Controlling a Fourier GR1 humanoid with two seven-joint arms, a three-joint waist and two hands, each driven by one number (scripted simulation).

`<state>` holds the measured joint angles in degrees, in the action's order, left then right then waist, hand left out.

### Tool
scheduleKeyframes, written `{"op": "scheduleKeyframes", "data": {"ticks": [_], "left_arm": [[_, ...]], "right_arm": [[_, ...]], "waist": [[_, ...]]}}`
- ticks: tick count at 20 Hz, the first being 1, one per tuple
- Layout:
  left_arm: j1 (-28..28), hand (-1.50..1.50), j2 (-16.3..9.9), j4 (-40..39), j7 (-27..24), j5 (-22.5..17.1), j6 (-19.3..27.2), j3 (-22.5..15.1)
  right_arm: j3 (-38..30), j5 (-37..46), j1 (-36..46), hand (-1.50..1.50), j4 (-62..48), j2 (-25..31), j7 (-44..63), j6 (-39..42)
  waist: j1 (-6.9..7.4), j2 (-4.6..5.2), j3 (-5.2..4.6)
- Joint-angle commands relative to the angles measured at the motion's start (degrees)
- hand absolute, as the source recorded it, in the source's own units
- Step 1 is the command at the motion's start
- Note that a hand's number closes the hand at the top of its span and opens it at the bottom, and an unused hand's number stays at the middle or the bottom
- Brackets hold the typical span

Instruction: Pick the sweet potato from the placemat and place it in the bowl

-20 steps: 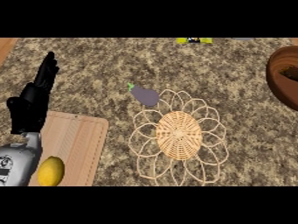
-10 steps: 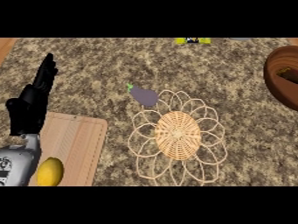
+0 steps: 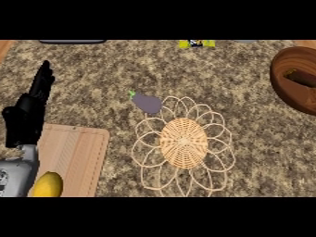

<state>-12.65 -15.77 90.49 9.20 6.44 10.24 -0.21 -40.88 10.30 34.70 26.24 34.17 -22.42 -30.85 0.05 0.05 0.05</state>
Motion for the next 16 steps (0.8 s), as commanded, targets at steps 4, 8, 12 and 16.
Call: {"op": "scheduleKeyframes", "data": {"ticks": [4,8,12,16], "left_arm": [[0.3,0.0,0.59,0.62,1.13,1.54,0.3,0.26],[1.28,0.0,1.82,2.77,1.92,1.38,0.56,0.39],[-0.22,0.0,-2.63,5.0,4.56,-0.96,-4.51,4.13],[0.04,0.0,1.97,-2.0,-1.62,1.02,-2.69,2.47]], "right_arm": [[0.88,-6.64,-13.4,-1.5,17.63,-5.25,0.44,10.25],[2.83,-9.01,-22.03,-1.5,30.06,-11.77,0.9,11.82],[3.78,-10.25,-26.04,-1.5,37.96,-11.86,4.25,11.93],[8.11,-8.46,-32.85,-1.5,48.96,-18.43,7.2,9.61]], "waist": [[-1.5,-0.55,-0.16],[-1.12,-0.44,-0.13],[-0.32,-0.19,-0.06],[-0.45,-0.1,-0.08]]}}
